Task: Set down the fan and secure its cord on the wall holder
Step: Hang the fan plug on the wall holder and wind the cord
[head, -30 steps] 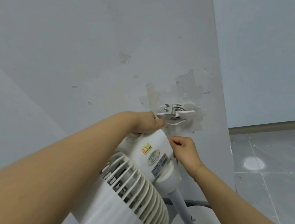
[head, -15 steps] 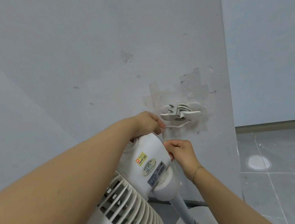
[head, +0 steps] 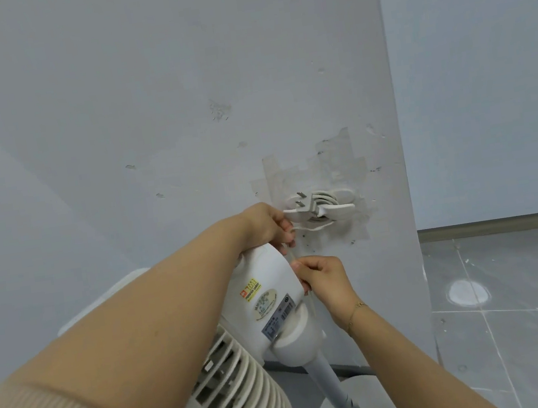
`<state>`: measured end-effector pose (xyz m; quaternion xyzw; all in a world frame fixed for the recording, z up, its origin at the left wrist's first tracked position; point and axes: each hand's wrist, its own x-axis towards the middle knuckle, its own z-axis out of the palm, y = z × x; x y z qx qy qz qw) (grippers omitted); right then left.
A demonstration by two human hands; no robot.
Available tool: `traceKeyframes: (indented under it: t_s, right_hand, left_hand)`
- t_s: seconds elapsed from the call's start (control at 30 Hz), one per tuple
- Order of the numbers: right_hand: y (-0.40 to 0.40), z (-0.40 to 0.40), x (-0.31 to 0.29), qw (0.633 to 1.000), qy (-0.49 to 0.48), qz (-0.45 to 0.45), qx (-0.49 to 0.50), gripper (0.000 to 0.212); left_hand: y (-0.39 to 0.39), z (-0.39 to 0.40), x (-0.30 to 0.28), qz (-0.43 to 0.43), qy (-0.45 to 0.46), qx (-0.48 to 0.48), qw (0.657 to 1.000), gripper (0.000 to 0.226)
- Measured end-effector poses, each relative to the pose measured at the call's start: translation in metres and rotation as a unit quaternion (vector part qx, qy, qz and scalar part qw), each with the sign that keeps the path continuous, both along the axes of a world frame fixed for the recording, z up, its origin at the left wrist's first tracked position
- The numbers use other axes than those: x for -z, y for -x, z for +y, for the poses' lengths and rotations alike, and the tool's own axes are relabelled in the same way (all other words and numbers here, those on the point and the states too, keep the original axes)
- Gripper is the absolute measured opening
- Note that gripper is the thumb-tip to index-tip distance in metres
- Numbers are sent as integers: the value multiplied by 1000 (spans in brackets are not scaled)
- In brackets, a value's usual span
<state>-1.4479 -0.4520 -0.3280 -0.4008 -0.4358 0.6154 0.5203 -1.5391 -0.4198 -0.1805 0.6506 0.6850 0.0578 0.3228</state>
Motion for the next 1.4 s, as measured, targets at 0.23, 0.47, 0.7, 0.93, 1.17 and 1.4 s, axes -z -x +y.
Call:
traceKeyframes:
  t_s: [0.23,0.47,0.7,0.93,1.17,1.4]
  right_hand:
    - [-42,1,-30,951,-139,-277,-4,28]
    - [-63,-11,-76,890,-264,-267,257,22]
    - [-58,-3,-80,853,-366,-295,228,34]
    - [-61,-6,-62,843,-422,-272,192,28]
    - [-62,-9,-59,845,-422,-252,209,26]
    - [-63,-23,-53,885,-358,-164,248,29]
  left_hand:
    - [2,7,5,-15,-26,-19,999,23]
    - [0,5,6,-28,14,-44,999,30]
    - [5,-1,8,-74,32,-80,994,22]
    - [5,2,21,-116,44,-138,983,21]
    - [10,-3,18,-100,40,-110,988,15]
    - [3,-12,14,-65,-1,-72,995,13]
